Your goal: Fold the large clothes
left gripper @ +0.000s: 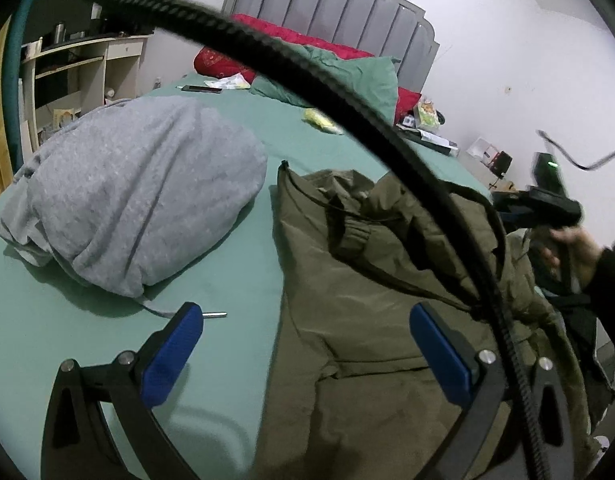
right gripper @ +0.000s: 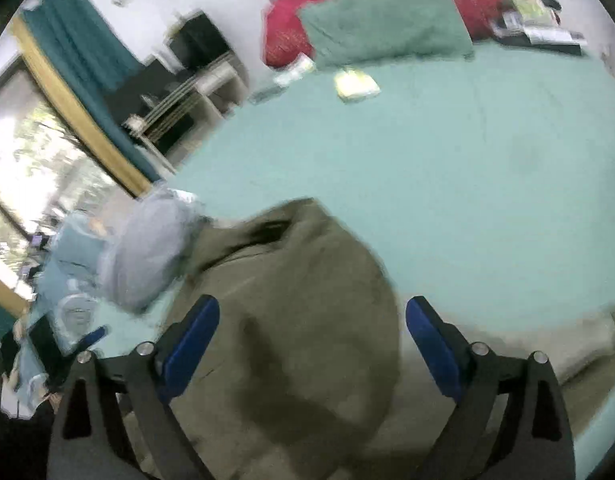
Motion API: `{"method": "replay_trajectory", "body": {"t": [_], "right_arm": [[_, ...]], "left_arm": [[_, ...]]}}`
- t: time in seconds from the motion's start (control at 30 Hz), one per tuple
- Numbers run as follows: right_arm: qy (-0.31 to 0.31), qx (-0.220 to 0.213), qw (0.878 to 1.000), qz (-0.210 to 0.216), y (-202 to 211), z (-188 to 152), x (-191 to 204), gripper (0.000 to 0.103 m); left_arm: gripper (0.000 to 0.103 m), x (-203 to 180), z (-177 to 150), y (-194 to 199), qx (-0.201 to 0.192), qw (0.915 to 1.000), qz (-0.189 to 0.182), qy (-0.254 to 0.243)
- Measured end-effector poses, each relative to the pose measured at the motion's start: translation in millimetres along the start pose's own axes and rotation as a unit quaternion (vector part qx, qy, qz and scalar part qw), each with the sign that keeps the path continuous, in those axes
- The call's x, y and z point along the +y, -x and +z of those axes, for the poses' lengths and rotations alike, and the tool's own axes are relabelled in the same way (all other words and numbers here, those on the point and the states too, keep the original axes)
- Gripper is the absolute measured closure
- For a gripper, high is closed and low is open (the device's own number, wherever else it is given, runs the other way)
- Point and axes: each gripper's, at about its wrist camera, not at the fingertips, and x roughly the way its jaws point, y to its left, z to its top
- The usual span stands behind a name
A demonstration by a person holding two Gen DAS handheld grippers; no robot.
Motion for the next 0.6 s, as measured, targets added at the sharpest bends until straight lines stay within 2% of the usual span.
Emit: {"method": "replay_trajectory", "body": {"t": [0.1, 0.13, 0.17, 0.2, 0.27, 0.3, 0.33, 0.37, 0.4, 0.43, 0.47, 0.53, 0.57, 0.6], "right_arm": [[-0.011, 0.037, 0.996, 0.078, -36, -4, 9, 0.010], [0.001, 0.042, 0.996, 0.084, -45, -8, 20, 0.028], [0.020, 0.048, 0.996, 0.077, -50, -11, 32, 0.054], [0.047, 0.048, 0.997, 0.044, -52, -14, 46, 0.095], [0.084, 0.039, 0.996, 0.003, -41, -12, 64, 0.095], [0.128, 0.030, 0.990, -0.052, -29, -8, 79, 0.095], [0.171, 0.012, 0.980, -0.103, -19, -5, 93, 0.095], [0.214, -0.015, 0.963, -0.166, -1, 2, 106, 0.095], [0.257, -0.056, 0.934, -0.243, 22, 9, 122, 0.095], [0.294, -0.089, 0.904, -0.298, 33, 11, 139, 0.095], [0.348, -0.131, 0.854, -0.364, 48, 9, 158, 0.095], [0.454, -0.189, 0.741, -0.457, 65, -9, 190, 0.095], [0.489, -0.202, 0.706, -0.471, 66, -24, 201, 0.095], [0.517, -0.207, 0.687, -0.467, 64, -40, 208, 0.094]], "left_arm": [[0.000, 4, 1, -2, 0.001, 1.0000, -0.004, 0.007], [0.000, 5, 2, -5, 0.005, 0.9999, -0.006, 0.010], [0.000, 6, 3, -7, 0.009, 0.9998, -0.010, 0.015], [0.000, 6, 3, -8, 0.010, 0.9997, -0.013, 0.018], [0.000, 8, 0, -8, 0.013, 0.9997, -0.009, 0.021], [0.000, 9, 0, -8, 0.014, 0.9996, -0.008, 0.024], [0.000, 9, 2, -8, 0.013, 0.9995, -0.010, 0.026], [0.000, 9, 2, -5, 0.009, 0.9995, -0.012, 0.029], [0.000, 9, 2, -3, 0.006, 0.9995, -0.011, 0.029], [0.000, 9, 2, 0, 0.002, 0.9995, -0.010, 0.028], [0.000, 8, 2, 3, -0.002, 0.9996, -0.009, 0.027], [0.000, 7, 2, 5, -0.004, 0.9997, -0.007, 0.022], [0.000, 7, 2, 6, -0.004, 0.9998, -0.007, 0.018], [0.000, 6, 1, 7, -0.005, 0.9998, -0.006, 0.016]]}}
